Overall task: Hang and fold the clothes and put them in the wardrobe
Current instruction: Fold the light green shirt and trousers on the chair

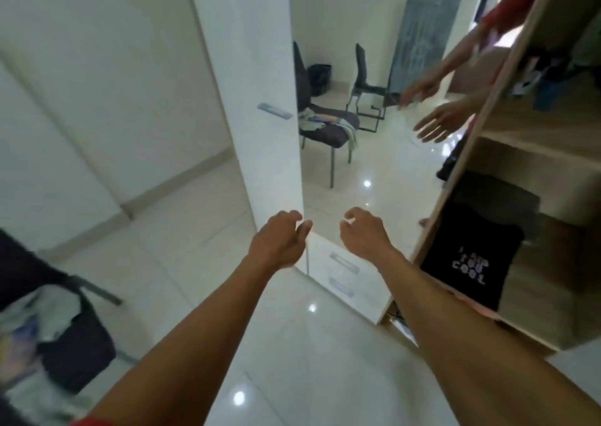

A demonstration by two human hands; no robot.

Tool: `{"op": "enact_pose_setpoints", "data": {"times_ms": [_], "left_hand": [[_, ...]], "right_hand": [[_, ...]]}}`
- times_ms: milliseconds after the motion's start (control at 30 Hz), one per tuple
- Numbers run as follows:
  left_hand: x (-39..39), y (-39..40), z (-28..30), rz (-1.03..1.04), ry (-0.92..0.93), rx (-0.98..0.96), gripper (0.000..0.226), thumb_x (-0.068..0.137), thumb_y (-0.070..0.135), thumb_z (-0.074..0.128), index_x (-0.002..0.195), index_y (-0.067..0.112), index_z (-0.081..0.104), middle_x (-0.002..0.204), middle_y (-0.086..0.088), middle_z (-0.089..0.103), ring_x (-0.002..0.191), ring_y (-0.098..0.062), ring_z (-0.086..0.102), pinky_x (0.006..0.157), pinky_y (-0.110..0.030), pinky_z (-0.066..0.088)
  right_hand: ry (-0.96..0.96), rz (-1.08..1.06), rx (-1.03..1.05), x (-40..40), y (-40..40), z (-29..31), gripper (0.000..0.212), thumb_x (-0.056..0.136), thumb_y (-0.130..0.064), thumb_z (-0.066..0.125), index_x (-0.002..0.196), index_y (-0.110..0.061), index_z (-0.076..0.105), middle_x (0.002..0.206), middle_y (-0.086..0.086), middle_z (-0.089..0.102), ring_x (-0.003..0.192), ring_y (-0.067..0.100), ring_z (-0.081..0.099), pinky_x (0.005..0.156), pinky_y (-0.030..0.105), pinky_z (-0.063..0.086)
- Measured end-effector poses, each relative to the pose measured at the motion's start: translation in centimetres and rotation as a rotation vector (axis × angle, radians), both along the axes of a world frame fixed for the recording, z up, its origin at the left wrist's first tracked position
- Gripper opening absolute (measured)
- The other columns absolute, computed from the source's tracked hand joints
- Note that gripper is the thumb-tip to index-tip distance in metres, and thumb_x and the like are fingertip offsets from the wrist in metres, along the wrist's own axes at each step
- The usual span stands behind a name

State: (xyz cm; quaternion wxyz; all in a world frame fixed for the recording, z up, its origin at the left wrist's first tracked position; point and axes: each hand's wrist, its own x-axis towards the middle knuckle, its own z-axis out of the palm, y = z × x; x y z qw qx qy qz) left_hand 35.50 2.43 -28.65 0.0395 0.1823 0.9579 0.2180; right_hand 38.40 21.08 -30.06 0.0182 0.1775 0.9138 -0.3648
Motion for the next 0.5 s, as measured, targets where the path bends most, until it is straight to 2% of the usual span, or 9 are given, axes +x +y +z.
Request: {"op": "enact_pose_setpoints", "data": {"times_ms": [100, 233, 300, 400, 500], "left_hand": [[2.8, -12.7, 0.9, 0.15, 0.031, 0.006, 0.048, 0.102, 0.05, 0.032, 0.124, 0.018, 0.06, 0.122, -0.008, 0.063, 0.115, -0.03, 0.057, 0.095, -0.045, 0.047], [7.6, -29.1, -0.3, 0.384, -0.038, -0.007, 0.066, 0.089, 0.064, 0.015, 0.1, 0.017, 0.061, 0.103, -0.007, 0.066, 0.099, -0.03, 0.061, 0.087, -0.045, 0.049], [10.4, -35.9, -1.0, 0.521, -0.107, -0.006, 0.055, 0.091, 0.06, 0.02, 0.086, 0.017, 0.055, 0.096, -0.009, 0.066, 0.093, -0.032, 0.061, 0.083, -0.045, 0.049], [14.1, -43.4, -2.2, 0.69, -0.118, 0.019, 0.042, 0.101, 0.042, 0.039, 0.069, 0.016, 0.048, 0.084, -0.012, 0.063, 0.087, -0.035, 0.061, 0.077, -0.042, 0.048], [16.3, -49.1, -3.9, 0.802, -0.145, 0.053, 0.039, 0.102, 0.037, 0.043, 0.08, 0.009, 0.059, 0.088, -0.013, 0.065, 0.082, -0.03, 0.059, 0.077, -0.039, 0.049]], "right_hand": [[-0.002, 0.22, 0.032, 0.0, -11.0, 1.4, 0.034, 0.096, -0.027, 0.052, 0.127, -0.015, 0.06, 0.131, 0.004, 0.064, 0.124, 0.022, 0.055, 0.094, 0.019, 0.033], [0.008, 0.473, 0.048, 1.0, -24.2, 1.5, 0.025, 0.093, -0.027, 0.061, 0.115, -0.016, 0.065, 0.118, 0.006, 0.068, 0.114, 0.026, 0.063, 0.094, 0.024, 0.041], [-0.038, 0.577, 0.041, 1.4, -29.8, 1.1, 0.024, 0.092, -0.029, 0.062, 0.115, -0.021, 0.066, 0.114, 0.001, 0.067, 0.111, 0.022, 0.063, 0.091, 0.023, 0.042], [-0.104, 0.728, 0.06, 1.6, -37.4, 0.1, 0.022, 0.092, -0.029, 0.062, 0.113, -0.024, 0.066, 0.117, 0.0, 0.064, 0.108, 0.019, 0.06, 0.089, 0.023, 0.041], [-0.138, 0.831, 0.067, 1.1, -43.5, -1.0, 0.014, 0.091, -0.027, 0.064, 0.104, -0.025, 0.065, 0.114, 0.002, 0.067, 0.094, 0.016, 0.062, 0.078, 0.021, 0.039]]}}
